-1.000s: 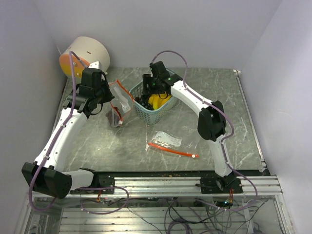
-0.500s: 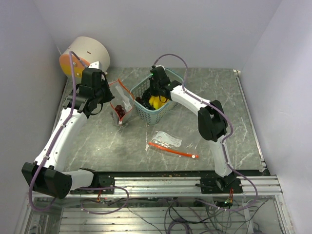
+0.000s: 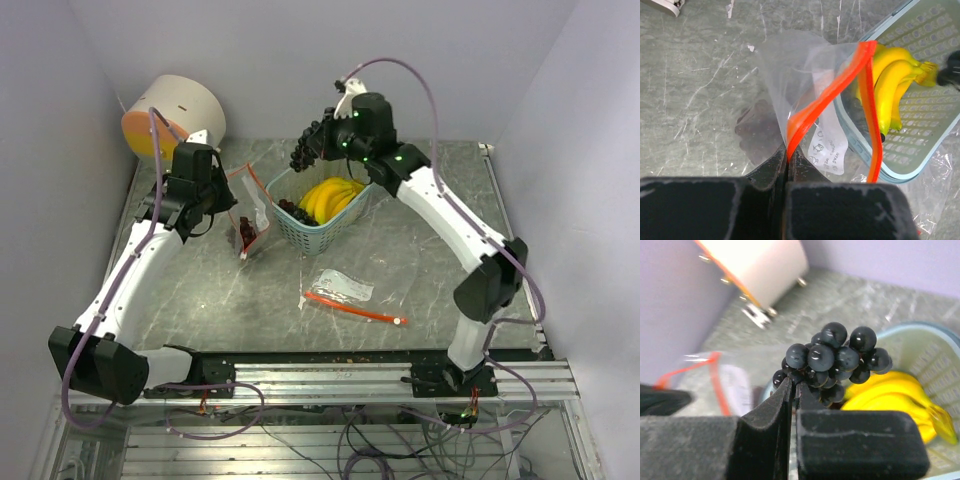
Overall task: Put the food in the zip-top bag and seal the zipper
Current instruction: Pick up the fake fruit from the bin, then place the fake fruit in the zipper food storage bag.
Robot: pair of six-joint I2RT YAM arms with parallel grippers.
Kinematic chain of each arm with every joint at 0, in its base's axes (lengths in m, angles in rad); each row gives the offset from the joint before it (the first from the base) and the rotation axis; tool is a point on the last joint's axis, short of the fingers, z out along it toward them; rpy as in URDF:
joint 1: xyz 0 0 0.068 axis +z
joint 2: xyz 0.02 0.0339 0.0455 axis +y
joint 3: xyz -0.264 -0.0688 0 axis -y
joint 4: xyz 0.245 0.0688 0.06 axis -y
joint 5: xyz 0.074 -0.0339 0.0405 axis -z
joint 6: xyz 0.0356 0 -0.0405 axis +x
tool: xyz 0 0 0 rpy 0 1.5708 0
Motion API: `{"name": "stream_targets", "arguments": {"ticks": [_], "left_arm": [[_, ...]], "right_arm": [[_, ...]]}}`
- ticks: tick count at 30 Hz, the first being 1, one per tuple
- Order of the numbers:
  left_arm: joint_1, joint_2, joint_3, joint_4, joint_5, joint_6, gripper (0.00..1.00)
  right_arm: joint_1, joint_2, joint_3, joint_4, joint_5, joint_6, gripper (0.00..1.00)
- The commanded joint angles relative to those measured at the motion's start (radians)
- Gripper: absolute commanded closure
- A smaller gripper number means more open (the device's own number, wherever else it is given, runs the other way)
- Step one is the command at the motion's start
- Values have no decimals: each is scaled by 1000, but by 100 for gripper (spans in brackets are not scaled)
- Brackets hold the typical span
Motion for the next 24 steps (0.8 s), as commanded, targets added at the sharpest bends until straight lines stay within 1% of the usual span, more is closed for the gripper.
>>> {"name": "stream_targets", "arguments": {"ticks": [1, 6, 9, 12, 15, 20, 24], "left_arm": [[7, 21, -29, 66, 33, -11, 93], [7, 47, -30, 99, 69, -23, 93], [7, 54, -15, 103, 81, -23, 93], [7, 52, -6, 96, 80, -18, 93], [7, 48, -5, 85, 83, -12, 93], [7, 35, -9, 79, 93, -13, 93], [7, 30, -4, 72, 95, -8, 93]], "right_arm": [[-2, -76, 28, 31, -206, 21, 100], [2, -89, 88, 80, -437, 78, 100], [22, -101, 54, 140, -522, 133, 100], [53, -121, -29, 197, -536, 148, 100], [77, -121, -76, 240, -583, 165, 100], [130, -76, -91, 214, -610, 137, 100], [160, -38, -96, 154, -526, 94, 100]]}}
